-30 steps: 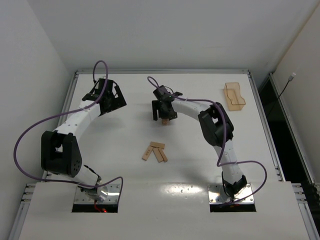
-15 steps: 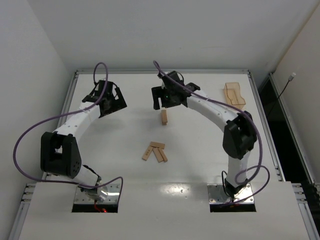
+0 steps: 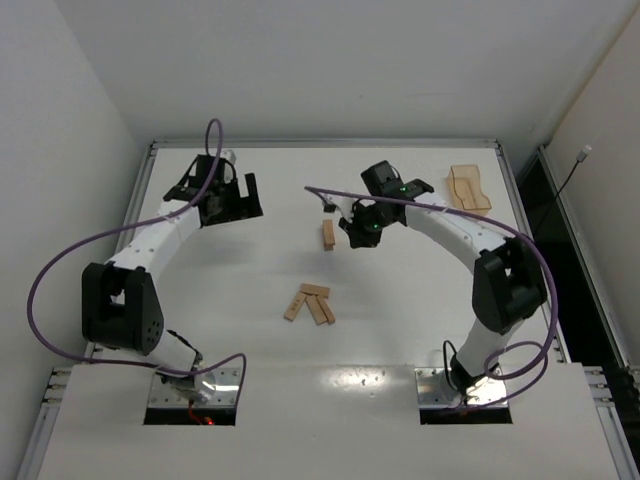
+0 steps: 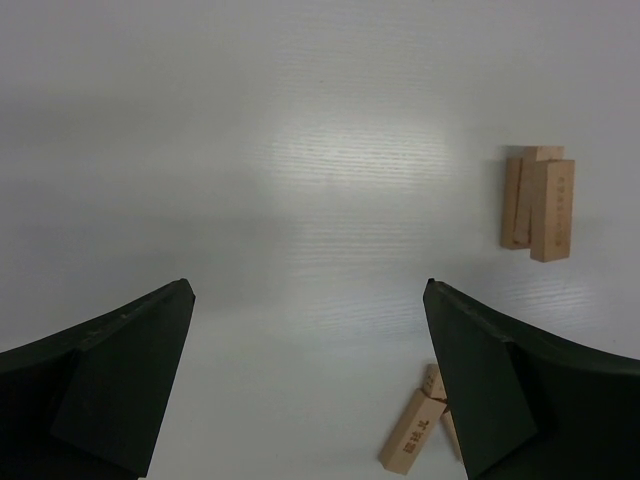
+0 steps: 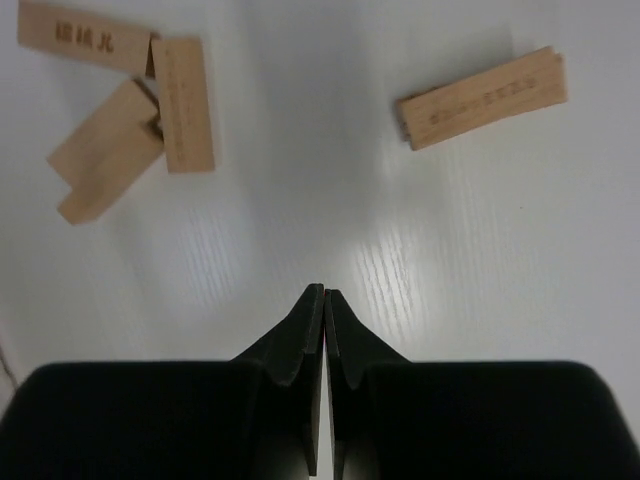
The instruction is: Build the wood block tower
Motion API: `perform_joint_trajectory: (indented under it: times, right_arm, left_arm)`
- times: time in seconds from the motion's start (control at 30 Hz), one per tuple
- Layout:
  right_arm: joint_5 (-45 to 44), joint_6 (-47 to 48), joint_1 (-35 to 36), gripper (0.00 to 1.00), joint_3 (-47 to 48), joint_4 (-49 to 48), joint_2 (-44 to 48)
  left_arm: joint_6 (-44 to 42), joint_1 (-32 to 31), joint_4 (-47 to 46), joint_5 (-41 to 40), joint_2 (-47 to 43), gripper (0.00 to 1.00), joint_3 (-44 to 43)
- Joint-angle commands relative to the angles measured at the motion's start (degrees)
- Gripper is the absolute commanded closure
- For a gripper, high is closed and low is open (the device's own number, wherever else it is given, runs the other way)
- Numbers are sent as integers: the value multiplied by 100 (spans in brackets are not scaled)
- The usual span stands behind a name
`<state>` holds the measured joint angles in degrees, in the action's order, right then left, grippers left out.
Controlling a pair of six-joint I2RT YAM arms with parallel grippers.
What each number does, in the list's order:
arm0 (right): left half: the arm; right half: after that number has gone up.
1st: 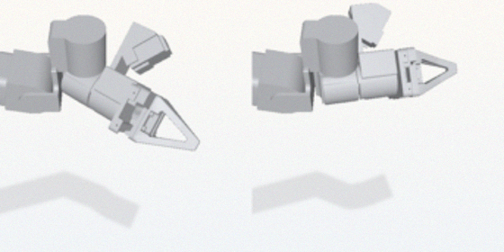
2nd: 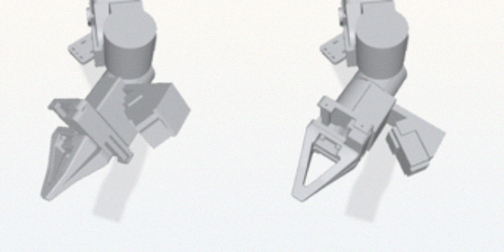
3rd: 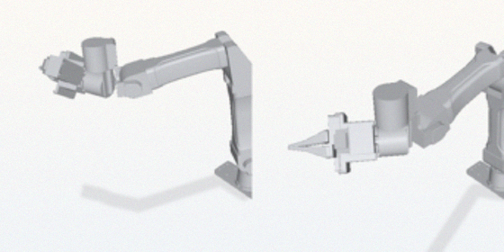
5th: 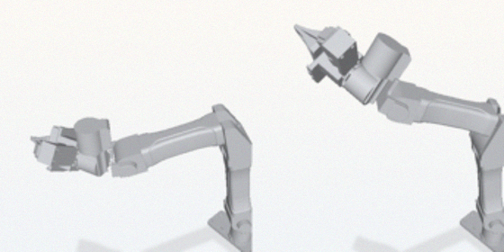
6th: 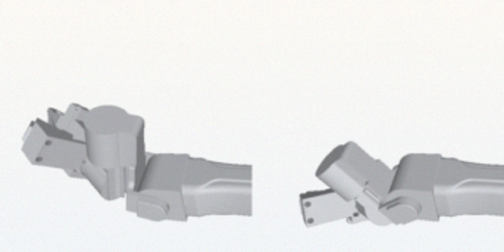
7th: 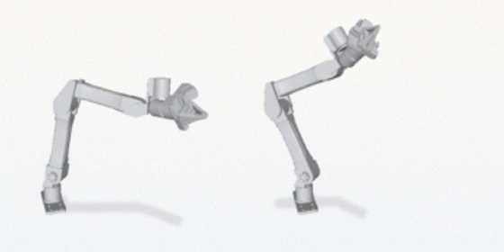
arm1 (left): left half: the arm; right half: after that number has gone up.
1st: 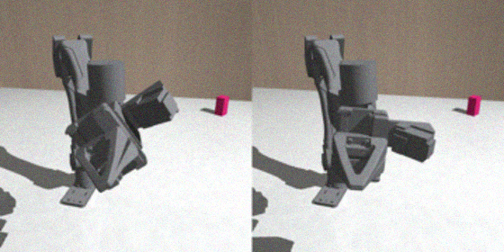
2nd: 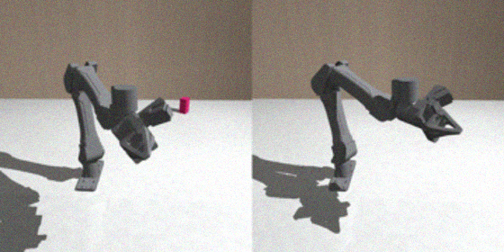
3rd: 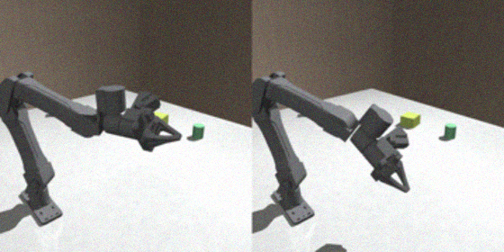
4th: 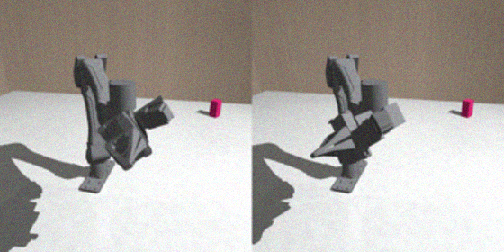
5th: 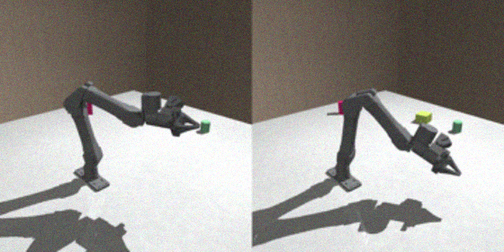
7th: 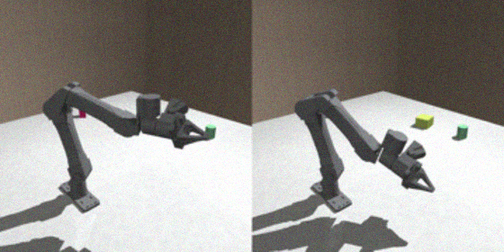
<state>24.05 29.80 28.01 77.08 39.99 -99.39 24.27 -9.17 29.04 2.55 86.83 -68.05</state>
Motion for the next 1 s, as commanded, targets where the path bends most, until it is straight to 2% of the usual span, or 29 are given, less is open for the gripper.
perform_joint_trajectory:
  times: [0.0,0.27,0.47,0.6,0.97]
  right_arm:
    - [390,1581,47,100,-289,-341,131]
    - [565,1801,170,100,-290,-482,-281]
    - [381,1678,424,92,-360,-712,-589]
    - [381,1739,425,91,-19,-519,-887]
    - [328,1740,425,78,1071,0,-1828]
  left_arm:
    - [-283,82,-109,352,193,0,-419]
    - [-335,135,5,290,519,0,-692]
    - [-335,135,58,290,739,0,-876]
    - [-335,187,120,290,844,0,-929]
    - [-335,187,120,290,897,0,-982]
